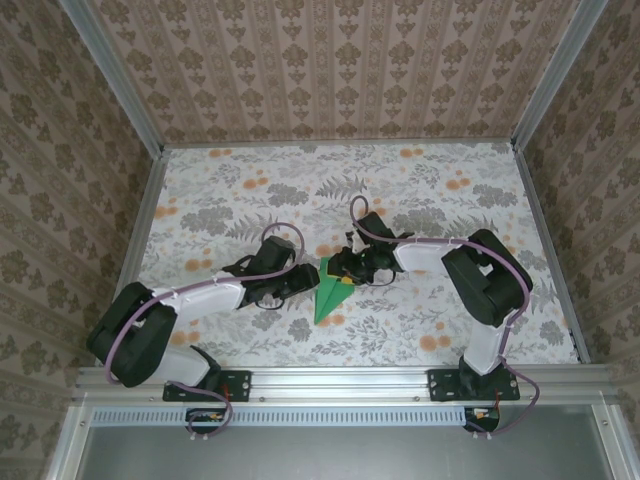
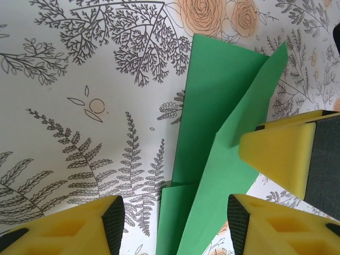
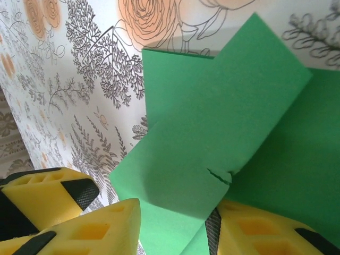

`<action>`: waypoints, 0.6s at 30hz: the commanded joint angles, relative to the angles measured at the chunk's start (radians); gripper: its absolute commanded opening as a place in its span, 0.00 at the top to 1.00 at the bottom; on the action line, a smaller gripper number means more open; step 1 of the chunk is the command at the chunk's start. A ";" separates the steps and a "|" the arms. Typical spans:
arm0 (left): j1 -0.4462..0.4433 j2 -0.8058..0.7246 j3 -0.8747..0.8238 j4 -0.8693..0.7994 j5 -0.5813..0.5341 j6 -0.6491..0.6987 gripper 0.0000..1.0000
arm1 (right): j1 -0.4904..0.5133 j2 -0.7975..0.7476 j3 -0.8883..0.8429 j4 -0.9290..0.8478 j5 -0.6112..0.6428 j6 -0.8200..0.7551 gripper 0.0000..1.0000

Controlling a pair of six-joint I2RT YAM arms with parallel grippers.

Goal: Fold a paper plane with a square sheet of paper (pick it up from the middle)
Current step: Pick up the paper from the center of the table.

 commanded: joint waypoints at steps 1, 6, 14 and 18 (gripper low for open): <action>0.014 0.010 -0.017 0.006 0.009 -0.016 0.43 | 0.015 0.019 -0.011 0.070 -0.055 0.046 0.62; 0.041 -0.014 -0.032 0.000 0.013 -0.018 0.41 | 0.042 0.019 -0.056 0.155 -0.068 0.073 0.65; 0.112 -0.112 -0.087 0.003 0.065 -0.007 0.22 | 0.056 -0.013 -0.118 0.289 -0.073 0.092 0.89; 0.154 -0.177 -0.120 0.050 0.170 0.017 0.06 | 0.025 -0.074 -0.115 0.375 -0.137 0.090 0.91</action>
